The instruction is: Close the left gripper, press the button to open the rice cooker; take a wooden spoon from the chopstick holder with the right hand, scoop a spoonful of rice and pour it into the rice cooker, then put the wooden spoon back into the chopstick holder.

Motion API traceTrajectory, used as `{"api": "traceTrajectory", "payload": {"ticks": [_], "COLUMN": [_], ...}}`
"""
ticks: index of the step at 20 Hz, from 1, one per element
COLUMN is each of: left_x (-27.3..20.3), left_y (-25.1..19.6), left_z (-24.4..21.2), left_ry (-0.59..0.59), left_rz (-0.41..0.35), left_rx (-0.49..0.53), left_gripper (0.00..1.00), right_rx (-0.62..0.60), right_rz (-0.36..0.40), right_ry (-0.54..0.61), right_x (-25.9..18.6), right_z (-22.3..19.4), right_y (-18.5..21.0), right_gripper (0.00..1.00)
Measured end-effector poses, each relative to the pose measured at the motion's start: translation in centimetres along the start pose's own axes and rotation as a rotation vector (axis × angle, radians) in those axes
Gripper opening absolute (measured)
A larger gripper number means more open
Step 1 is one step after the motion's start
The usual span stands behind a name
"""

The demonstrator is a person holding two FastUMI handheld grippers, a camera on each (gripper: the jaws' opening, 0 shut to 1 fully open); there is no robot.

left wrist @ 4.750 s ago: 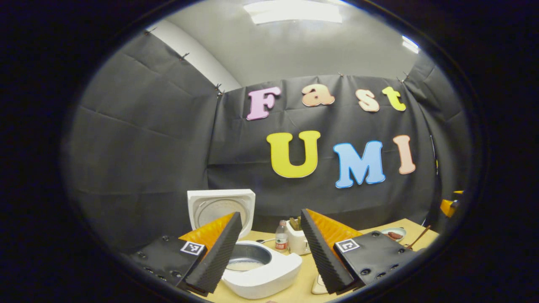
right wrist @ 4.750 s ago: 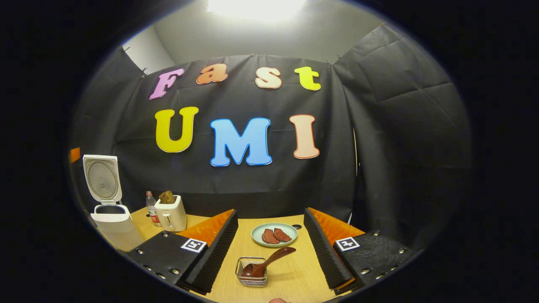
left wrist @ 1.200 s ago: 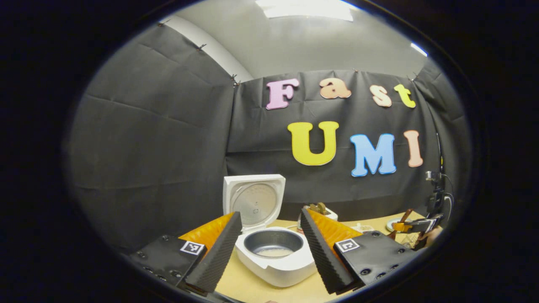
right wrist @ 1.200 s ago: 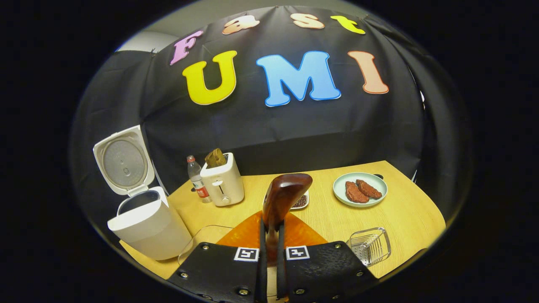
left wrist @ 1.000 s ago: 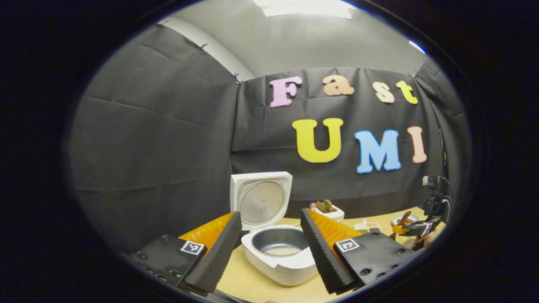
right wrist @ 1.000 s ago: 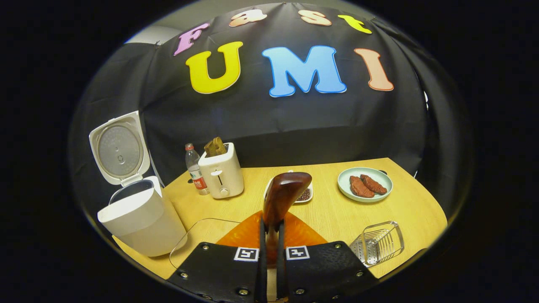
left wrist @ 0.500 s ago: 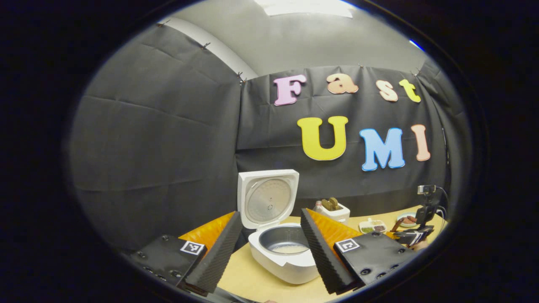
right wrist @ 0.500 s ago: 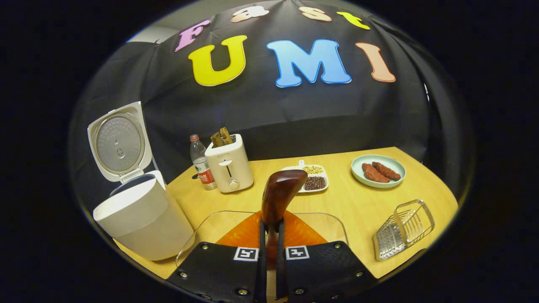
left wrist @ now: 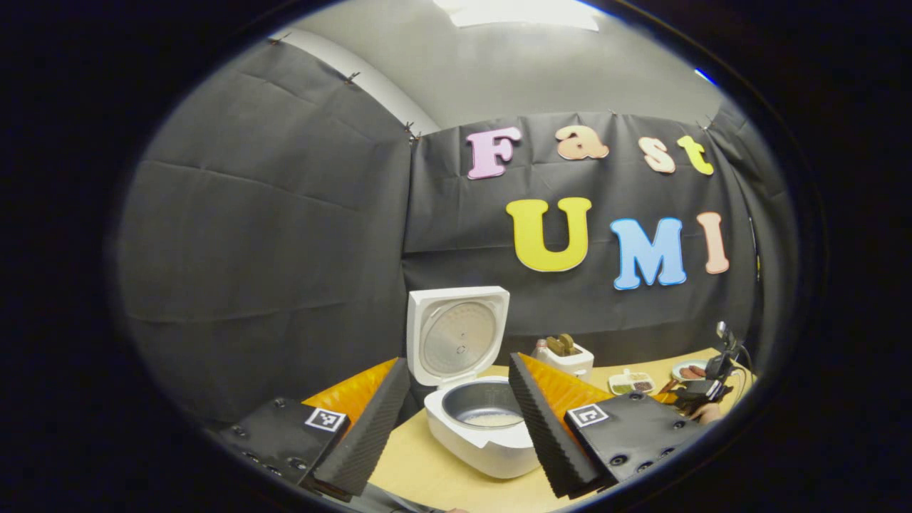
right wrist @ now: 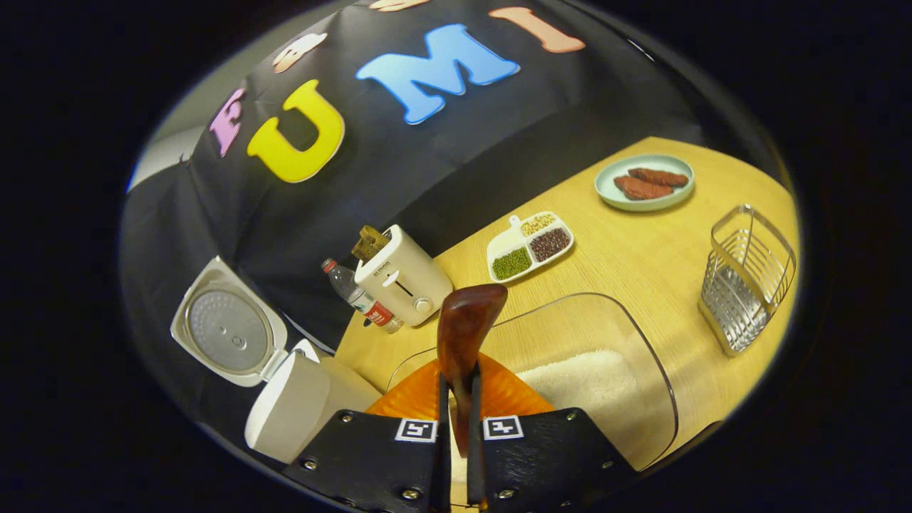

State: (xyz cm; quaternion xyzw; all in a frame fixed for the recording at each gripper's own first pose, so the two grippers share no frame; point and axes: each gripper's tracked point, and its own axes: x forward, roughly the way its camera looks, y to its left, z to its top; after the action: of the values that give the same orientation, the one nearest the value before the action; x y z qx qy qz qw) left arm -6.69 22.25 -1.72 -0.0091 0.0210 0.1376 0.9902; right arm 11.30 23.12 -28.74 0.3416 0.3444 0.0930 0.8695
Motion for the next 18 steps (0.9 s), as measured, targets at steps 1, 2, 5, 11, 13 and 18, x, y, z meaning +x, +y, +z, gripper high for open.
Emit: {"api": "traceTrajectory", "payload": {"ticks": [1,2,5,11,13,18], "left_x": [-0.2,-0.2,-0.3,-0.6,-0.6,-0.7], "left_y": [0.0,0.0,0.0,-0.6,-0.9,-0.8], "left_z": [0.2,0.4,1.2,3.1,3.2,2.4], "left_ry": [-0.001,-0.005,-0.021,-0.071,-0.078,-0.066], "left_rz": [0.001,0.0,0.0,-0.015,-0.019,-0.019], "left_rx": [-0.001,-0.004,0.006,0.021,0.019,-0.001], "left_gripper": [0.97,0.97,0.97,0.96,0.96,0.97], "right_rx": [0.049,0.089,0.13,0.291,0.338,0.445], "right_rz": [0.011,0.018,0.02,0.111,0.152,0.254], "right_ry": [0.006,0.005,-0.018,-0.024,-0.028,-0.011], "right_x": [-0.1,-0.3,-0.9,-2.9,-3.6,-4.7], "right_z": [0.2,0.6,2.1,4.9,5.9,7.2], "right_y": [-0.2,-0.3,-1.0,0.3,1.7,5.5], "right_gripper": [0.09,0.09,0.09,0.09,0.09,0.09]}}
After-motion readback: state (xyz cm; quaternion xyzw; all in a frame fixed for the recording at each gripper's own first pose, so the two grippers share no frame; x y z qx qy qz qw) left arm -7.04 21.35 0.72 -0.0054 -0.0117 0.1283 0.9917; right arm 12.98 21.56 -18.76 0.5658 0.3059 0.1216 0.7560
